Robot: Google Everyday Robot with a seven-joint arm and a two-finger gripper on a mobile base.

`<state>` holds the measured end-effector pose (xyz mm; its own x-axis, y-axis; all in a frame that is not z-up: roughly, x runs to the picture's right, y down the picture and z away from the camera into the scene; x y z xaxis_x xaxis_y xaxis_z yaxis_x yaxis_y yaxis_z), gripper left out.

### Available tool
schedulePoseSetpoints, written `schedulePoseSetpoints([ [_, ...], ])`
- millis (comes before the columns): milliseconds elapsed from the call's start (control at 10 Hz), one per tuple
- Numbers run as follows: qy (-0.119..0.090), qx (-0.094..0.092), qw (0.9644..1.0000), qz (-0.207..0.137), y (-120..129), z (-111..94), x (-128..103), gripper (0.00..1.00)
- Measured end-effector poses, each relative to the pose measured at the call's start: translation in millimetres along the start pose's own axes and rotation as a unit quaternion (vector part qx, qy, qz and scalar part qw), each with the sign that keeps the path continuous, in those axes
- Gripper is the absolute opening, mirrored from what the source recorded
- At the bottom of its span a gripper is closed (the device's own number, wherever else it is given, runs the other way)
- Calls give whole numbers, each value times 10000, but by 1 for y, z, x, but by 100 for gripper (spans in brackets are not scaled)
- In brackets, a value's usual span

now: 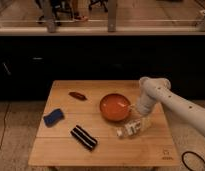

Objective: Place the bottle in the ceramic bowl

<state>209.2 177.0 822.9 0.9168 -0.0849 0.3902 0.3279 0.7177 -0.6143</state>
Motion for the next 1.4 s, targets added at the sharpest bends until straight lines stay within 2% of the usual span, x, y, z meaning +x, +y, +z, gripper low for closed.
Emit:
schedulePoseSetpoints([
  [300,269,148,9994,183,15,-3,4,80],
  [500,397,257,9987,181,26,-10,4,80],
  [600,480,384,9981,106,30,-21,-3,80],
  [800,558,505,9972,27,43,-34,-15,80],
  [1000,639,583,9962,13,74,-43,-33,80],
  [1400,765,706,9943,222,118,-47,-47,80],
])
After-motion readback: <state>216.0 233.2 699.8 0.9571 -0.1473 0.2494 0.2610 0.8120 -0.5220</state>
